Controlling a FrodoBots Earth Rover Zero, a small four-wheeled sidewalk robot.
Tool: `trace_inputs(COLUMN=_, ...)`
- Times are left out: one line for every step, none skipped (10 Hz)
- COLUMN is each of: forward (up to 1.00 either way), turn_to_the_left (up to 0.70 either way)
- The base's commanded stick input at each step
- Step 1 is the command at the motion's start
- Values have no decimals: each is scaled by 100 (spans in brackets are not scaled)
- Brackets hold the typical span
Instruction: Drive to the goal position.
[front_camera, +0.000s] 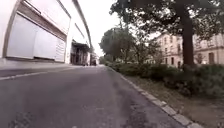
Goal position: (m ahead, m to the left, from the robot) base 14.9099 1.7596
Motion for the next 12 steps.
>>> trace_inputs(forward=70, turn_to_the_left=0)
trace_inputs(forward=70, turn_to_the_left=0)
trace_inputs(forward=70, turn_to_the_left=0)
trace_inputs(forward=70, turn_to_the_left=0)
trace_inputs(forward=70, turn_to_the_left=0)
trace_inputs(forward=70, turn_to_the_left=0)
trace_inputs(forward=70, turn_to_the_left=0)
trace_inputs(forward=70, turn_to_the_left=0)
trace_inputs(forward=70, turn_to_the_left=0)
trace_inputs(forward=70, turn_to_the_left=0)
trace_inputs(forward=70, turn_to_the_left=0)
trace_inputs(forward=70, turn_to_the_left=0)
